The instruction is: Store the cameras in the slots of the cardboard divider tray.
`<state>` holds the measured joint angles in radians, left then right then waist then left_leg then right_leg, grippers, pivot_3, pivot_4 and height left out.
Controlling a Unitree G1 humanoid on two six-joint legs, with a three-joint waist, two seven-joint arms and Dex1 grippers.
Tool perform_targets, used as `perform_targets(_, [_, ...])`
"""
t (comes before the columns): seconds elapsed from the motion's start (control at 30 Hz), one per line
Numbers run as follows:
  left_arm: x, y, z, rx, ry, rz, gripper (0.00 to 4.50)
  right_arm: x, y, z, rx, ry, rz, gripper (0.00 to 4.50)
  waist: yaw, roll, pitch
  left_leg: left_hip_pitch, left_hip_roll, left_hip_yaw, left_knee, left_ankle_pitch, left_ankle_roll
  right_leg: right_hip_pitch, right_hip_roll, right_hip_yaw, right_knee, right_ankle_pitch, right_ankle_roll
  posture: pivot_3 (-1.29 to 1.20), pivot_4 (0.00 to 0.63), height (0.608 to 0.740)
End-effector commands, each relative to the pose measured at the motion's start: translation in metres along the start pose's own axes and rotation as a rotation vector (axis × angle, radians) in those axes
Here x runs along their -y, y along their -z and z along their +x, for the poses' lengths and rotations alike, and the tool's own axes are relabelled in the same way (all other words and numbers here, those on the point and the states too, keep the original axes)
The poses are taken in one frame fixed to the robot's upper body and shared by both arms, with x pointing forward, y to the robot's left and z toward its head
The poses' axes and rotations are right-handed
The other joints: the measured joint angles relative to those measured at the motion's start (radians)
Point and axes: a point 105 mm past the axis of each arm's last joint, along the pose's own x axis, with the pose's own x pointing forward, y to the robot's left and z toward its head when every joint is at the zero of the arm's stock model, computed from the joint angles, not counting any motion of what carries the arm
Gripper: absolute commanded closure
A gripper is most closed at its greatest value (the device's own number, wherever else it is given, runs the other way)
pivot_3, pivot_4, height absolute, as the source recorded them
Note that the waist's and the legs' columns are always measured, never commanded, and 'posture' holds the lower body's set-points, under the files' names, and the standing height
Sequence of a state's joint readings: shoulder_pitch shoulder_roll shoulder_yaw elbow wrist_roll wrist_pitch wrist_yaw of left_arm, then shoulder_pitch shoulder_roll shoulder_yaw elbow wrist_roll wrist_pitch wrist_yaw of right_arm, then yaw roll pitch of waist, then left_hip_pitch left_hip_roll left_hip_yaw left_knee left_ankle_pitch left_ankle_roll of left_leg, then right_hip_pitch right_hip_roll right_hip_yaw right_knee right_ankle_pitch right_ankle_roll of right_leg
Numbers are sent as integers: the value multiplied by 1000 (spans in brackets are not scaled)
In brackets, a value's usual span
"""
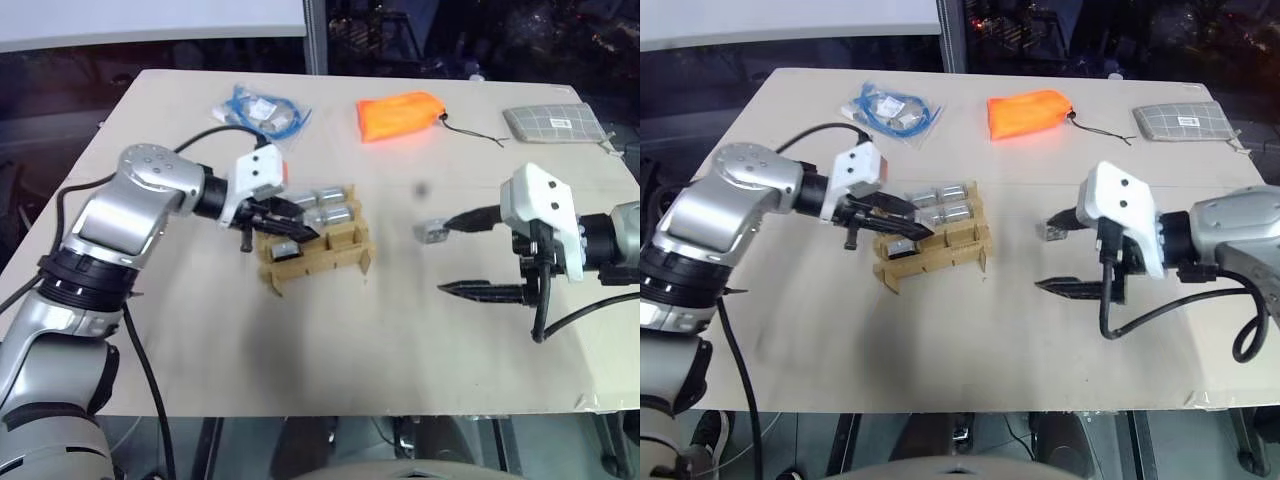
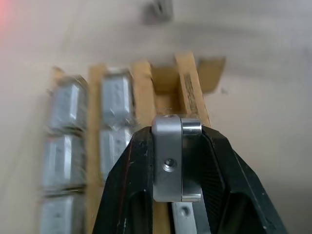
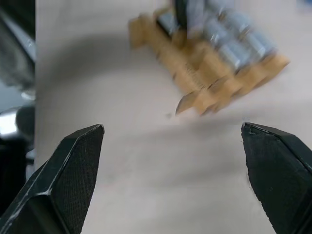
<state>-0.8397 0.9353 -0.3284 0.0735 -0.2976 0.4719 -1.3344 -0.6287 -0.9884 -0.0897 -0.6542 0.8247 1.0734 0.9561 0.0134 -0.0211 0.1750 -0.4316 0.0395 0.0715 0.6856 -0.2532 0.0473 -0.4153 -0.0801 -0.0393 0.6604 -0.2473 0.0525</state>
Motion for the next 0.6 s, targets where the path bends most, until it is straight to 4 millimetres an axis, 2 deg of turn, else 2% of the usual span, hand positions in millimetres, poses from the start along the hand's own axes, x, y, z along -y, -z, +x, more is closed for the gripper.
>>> perform_targets(0.03, [-4, -5, -2, -34, 5, 73, 3799, 2, -24, -4, 92, 34, -41, 24, 0, 0, 0, 0, 0, 0, 0, 0, 0, 0, 0, 0, 0, 0, 0, 0, 150, 740])
perform_targets(0.2, [-1, -2, 6, -26, 48, 58, 3799, 1, -32, -2, 128, 32, -31, 24, 0, 0, 0, 0, 0, 0, 0, 0, 0, 0, 0, 0, 0, 0, 0, 0, 150, 740])
perform_targets(0.6, [4, 8, 17, -93, 78, 76, 3799, 1, -33, 0, 139, 43, -24, 24, -1, 0, 0, 0, 0, 0, 0, -2, 4, 0, 0, 0, 1, 0, 0, 0, 150, 740])
